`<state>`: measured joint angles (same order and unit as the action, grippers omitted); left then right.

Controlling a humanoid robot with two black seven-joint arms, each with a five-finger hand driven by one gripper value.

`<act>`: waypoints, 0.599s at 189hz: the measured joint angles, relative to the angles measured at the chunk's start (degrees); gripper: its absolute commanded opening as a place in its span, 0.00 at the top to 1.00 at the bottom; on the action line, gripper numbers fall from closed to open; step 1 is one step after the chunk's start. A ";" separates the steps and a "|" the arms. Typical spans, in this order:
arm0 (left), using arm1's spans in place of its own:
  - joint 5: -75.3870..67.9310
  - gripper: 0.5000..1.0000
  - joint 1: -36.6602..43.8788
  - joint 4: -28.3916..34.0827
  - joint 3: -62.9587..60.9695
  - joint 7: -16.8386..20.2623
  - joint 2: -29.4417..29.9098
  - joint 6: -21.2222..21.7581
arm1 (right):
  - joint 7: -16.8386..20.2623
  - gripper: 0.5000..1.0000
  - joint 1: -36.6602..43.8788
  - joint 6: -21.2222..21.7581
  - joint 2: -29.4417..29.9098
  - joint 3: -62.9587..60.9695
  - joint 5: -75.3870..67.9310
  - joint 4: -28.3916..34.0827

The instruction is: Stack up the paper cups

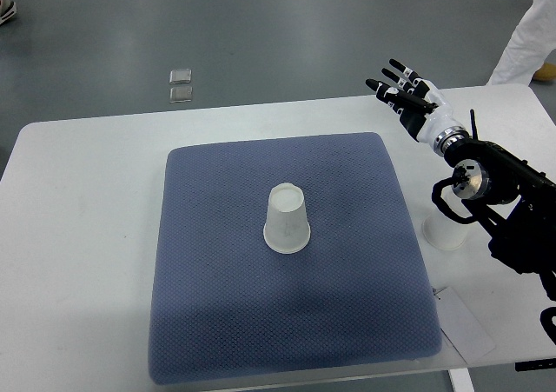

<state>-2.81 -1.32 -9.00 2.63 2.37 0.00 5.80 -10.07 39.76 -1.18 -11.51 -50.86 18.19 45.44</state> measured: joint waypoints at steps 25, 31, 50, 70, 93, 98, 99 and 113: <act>0.00 0.00 0.00 -0.07 0.00 0.00 0.00 0.00 | 0.02 0.17 0.29 0.12 -0.13 0.05 0.00 0.00; 0.00 0.00 0.00 -0.07 0.00 0.00 0.00 0.00 | 0.04 0.17 0.34 0.15 -0.15 0.05 0.00 0.03; 0.00 0.00 0.00 -0.07 0.00 0.00 0.00 0.00 | 0.05 0.17 0.44 0.71 -0.17 0.05 0.00 0.21; 0.00 0.00 0.00 -0.06 0.00 0.00 0.00 0.00 | 0.12 0.17 0.43 1.32 -0.17 0.05 0.00 0.25; 0.00 0.00 0.00 -0.05 0.00 0.00 0.00 0.00 | 0.13 0.17 0.34 1.49 -0.08 0.05 0.03 0.26; 0.00 0.00 0.00 -0.05 0.00 0.00 0.00 0.00 | 0.13 0.17 0.33 1.50 -0.07 0.05 0.05 0.26; 0.00 0.00 0.00 -0.05 0.00 0.00 0.00 0.00 | 0.13 0.17 0.33 1.50 -0.07 0.05 0.05 0.26; 0.00 0.00 0.00 -0.05 0.00 0.00 0.00 0.00 | 0.14 0.17 0.29 1.52 -0.07 0.10 0.08 0.26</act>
<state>-2.81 -1.32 -9.05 2.64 2.37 0.00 5.80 -9.93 40.05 0.35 -11.58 -50.76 18.27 45.70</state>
